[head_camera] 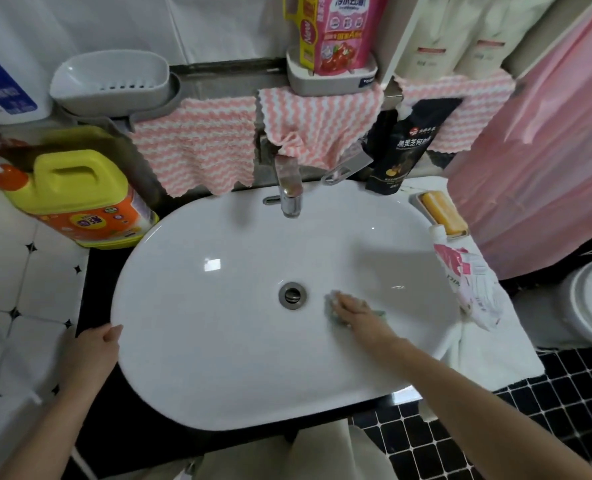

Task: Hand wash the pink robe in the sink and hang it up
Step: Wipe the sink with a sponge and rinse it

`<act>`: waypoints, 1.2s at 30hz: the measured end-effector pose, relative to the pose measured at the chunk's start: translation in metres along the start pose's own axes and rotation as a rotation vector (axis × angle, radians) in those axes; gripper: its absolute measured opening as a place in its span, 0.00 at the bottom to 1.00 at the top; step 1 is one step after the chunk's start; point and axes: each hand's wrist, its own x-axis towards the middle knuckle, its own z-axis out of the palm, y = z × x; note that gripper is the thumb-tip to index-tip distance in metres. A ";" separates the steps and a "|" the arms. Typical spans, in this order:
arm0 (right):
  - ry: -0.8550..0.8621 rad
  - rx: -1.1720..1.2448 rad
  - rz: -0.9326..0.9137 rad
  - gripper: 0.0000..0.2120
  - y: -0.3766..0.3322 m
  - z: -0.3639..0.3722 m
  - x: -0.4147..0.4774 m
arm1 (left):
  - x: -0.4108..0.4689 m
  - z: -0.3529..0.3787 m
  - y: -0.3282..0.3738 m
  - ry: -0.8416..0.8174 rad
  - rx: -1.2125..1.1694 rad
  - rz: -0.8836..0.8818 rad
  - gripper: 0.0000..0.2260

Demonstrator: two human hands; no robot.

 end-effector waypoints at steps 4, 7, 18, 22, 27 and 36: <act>0.033 0.052 0.118 0.23 0.000 -0.014 -0.016 | 0.000 -0.002 0.003 -0.017 0.015 0.009 0.12; -0.063 0.196 0.008 0.21 -0.055 -0.006 -0.043 | 0.002 -0.002 0.002 -0.018 0.041 0.023 0.13; -0.225 0.364 -0.270 0.22 -0.216 0.062 -0.058 | 0.013 0.004 -0.010 -0.036 -0.034 -0.012 0.13; -0.093 0.205 -0.132 0.15 -0.082 0.014 -0.071 | 0.021 0.005 -0.020 -0.076 -0.069 -0.047 0.13; 0.276 -0.269 0.303 0.16 0.022 -0.046 -0.058 | 0.041 -0.002 -0.025 -0.179 -0.139 -0.137 0.13; 0.744 0.129 0.598 0.09 0.022 -0.055 0.020 | 0.028 -0.003 -0.010 -0.099 -0.091 -0.089 0.08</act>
